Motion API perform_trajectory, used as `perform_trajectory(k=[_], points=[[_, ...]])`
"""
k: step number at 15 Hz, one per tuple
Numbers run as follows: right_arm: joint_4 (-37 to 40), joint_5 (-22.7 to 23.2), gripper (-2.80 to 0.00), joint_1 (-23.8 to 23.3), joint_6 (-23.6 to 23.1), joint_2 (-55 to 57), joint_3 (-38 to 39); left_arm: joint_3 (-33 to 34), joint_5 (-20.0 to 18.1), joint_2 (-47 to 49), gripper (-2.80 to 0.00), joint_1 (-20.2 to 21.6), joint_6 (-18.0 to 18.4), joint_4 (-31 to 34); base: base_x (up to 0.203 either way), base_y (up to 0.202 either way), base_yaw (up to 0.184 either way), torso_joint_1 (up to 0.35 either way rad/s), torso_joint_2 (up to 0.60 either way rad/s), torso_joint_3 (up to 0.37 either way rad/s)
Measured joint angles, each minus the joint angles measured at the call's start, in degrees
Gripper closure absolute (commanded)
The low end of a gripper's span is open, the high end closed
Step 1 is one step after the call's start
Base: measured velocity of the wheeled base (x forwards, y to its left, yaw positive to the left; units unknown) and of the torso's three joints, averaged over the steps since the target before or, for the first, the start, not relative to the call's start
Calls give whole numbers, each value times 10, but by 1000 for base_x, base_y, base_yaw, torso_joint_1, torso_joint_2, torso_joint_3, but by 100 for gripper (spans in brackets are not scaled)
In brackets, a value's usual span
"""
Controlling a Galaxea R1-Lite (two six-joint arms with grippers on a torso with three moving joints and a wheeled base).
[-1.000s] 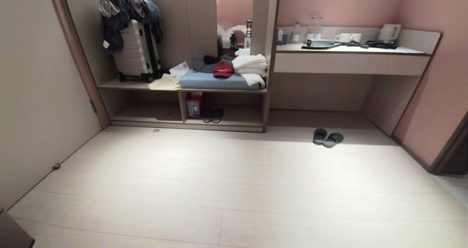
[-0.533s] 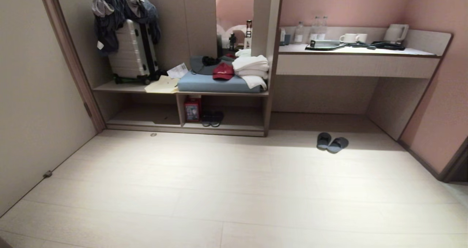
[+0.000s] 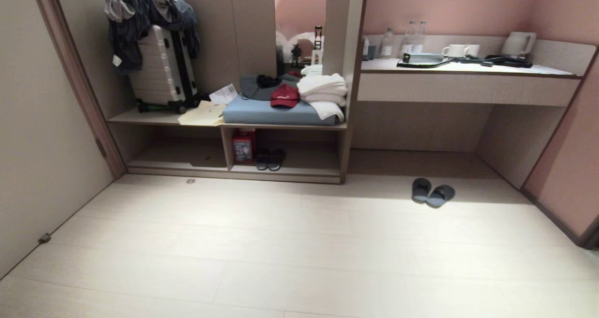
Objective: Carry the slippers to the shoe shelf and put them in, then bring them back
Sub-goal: Pick up the slippers on the floor
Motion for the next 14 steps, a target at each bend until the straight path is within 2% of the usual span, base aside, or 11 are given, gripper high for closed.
perform_trajectory(k=[14], points=[[0, 0, 0, 0, 0, 0, 0, 0, 0, 0, 0, -1, -1, 0, 196, 0, -1, 2, 3, 4]])
